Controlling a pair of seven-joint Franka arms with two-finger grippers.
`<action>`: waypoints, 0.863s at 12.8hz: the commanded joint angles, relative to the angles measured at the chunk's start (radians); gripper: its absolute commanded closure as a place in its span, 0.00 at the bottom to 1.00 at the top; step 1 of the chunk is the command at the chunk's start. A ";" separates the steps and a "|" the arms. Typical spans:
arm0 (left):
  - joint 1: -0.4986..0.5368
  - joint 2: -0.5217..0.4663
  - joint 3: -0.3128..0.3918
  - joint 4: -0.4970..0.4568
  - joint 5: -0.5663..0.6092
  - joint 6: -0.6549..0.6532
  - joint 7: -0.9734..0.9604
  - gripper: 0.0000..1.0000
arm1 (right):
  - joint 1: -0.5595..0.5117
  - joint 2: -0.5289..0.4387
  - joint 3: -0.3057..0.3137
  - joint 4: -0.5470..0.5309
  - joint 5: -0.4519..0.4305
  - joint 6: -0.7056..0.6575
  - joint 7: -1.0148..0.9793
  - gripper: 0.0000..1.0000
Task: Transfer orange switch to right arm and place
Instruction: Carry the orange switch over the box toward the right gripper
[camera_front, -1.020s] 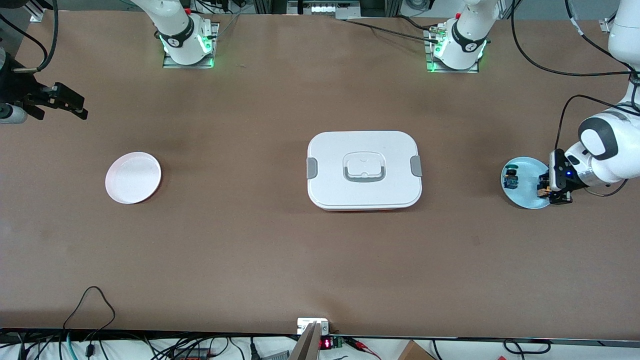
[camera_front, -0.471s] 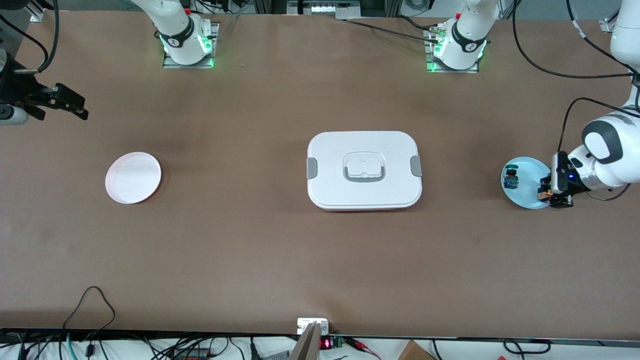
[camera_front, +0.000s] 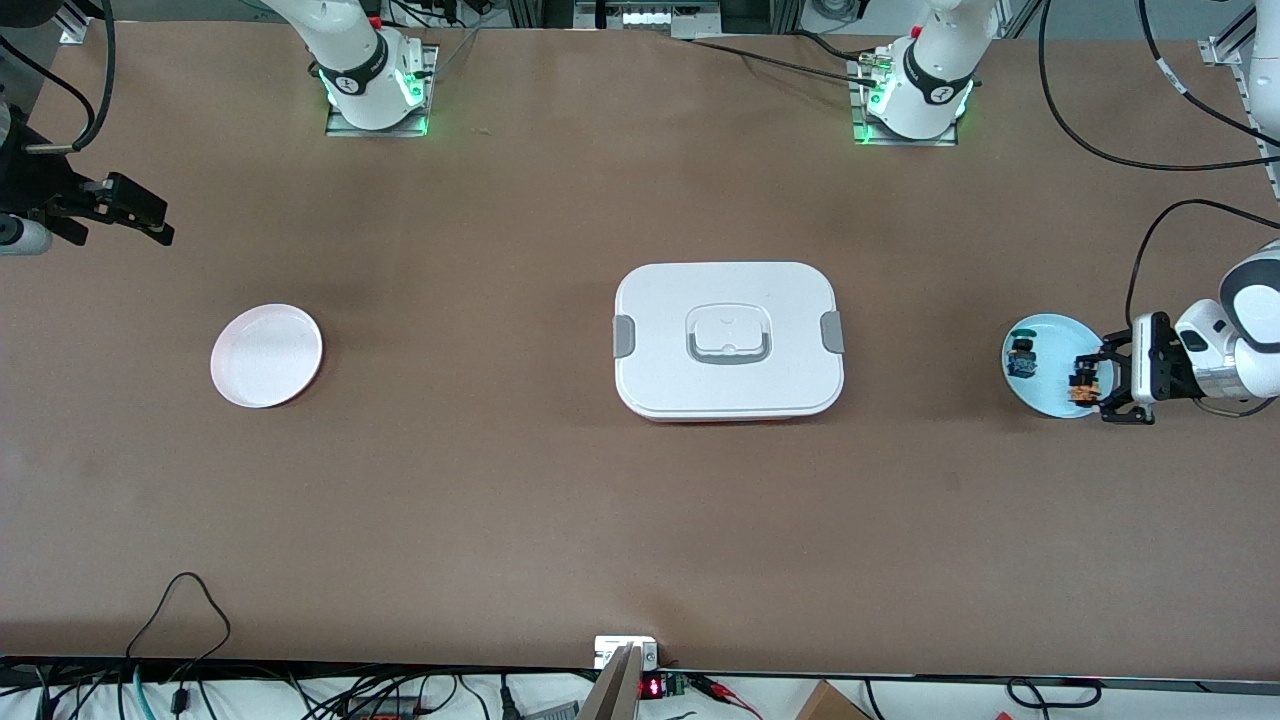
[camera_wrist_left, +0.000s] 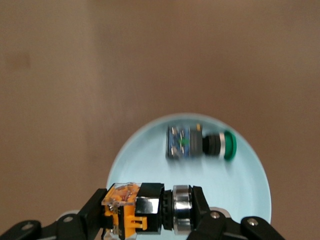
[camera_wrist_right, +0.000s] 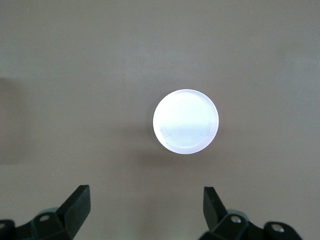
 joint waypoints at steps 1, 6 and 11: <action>-0.009 0.022 -0.030 0.060 -0.140 -0.177 -0.031 1.00 | -0.008 0.005 -0.003 0.015 0.013 -0.009 0.010 0.00; -0.019 0.027 -0.139 0.073 -0.528 -0.465 -0.183 1.00 | -0.013 0.003 -0.024 0.013 0.214 -0.046 -0.020 0.00; -0.156 0.018 -0.251 0.074 -0.889 -0.471 -0.344 1.00 | -0.010 0.031 -0.026 0.007 0.482 -0.089 -0.028 0.00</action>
